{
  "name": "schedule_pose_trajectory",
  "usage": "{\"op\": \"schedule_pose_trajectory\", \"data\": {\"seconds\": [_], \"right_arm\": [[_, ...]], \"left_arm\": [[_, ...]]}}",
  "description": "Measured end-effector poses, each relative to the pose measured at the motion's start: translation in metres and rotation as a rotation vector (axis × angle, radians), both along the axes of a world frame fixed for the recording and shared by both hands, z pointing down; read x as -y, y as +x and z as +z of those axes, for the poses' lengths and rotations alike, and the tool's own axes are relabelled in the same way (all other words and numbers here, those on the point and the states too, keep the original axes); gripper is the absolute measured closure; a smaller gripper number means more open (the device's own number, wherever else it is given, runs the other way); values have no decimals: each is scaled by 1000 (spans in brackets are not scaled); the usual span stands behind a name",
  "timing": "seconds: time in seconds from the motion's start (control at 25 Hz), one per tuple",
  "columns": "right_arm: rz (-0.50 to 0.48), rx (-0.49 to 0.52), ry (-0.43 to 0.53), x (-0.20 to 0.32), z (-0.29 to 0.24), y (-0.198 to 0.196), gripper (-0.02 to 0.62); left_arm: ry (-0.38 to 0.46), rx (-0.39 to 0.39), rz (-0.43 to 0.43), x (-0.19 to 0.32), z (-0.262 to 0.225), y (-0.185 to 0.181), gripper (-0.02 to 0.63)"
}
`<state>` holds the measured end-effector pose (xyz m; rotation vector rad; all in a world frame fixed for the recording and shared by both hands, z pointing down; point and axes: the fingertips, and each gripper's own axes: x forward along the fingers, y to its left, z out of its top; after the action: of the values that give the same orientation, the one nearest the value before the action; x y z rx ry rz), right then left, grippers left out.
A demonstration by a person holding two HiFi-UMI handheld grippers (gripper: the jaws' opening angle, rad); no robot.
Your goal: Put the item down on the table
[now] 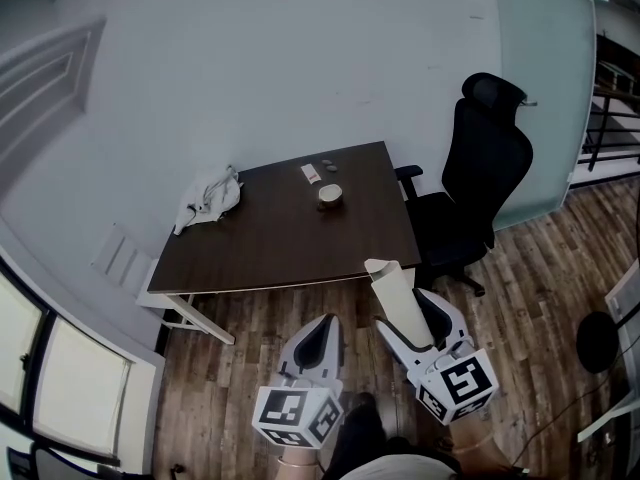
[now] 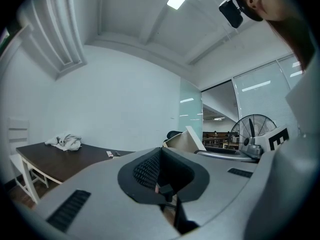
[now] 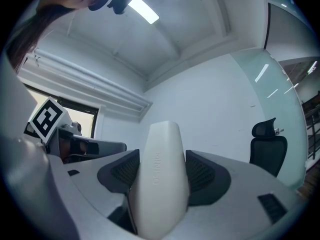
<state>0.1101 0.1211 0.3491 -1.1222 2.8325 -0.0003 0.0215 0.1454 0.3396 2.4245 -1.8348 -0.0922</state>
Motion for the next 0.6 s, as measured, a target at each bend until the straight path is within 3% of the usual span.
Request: {"op": "schedule_pose_trajectory", "data": {"seconds": [0.6], "right_arm": [[47,-47,-51,131,18,-77,301]], "left_arm": [[-15,2,50,129,6,-77,589]]}}
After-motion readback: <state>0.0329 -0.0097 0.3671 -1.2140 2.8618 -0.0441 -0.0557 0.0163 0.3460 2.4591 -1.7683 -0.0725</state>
